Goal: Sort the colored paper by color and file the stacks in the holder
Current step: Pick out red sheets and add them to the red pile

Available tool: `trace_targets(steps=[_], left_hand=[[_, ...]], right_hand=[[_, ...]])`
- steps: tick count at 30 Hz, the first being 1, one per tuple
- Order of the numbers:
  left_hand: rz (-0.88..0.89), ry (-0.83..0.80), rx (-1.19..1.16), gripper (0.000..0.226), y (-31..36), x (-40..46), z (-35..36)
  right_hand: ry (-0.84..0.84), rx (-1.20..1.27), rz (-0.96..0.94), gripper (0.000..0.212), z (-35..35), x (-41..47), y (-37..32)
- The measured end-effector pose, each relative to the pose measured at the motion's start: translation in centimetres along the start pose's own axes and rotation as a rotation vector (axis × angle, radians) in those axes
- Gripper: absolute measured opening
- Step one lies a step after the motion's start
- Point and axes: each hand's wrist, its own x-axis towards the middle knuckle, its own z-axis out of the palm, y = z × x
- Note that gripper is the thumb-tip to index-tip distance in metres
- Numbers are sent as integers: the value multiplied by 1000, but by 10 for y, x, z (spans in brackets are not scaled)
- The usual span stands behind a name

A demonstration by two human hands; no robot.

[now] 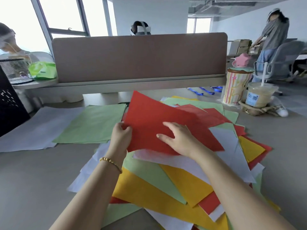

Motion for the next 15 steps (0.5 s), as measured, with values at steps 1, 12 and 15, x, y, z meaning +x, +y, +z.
trace_targets(steps=[1, 12, 15], left_hand=[[-92, -1, -172, 16, -1, -2, 0], [-234, -257, -464, 35, 17, -21, 14], [-269, -194, -277, 49, 14, -15, 22]], right_hand=[[7, -4, -20, 68, -1, -1, -2], [175, -197, 98, 43, -1, 2, 20], [245, 58, 328, 38, -10, 3, 26]])
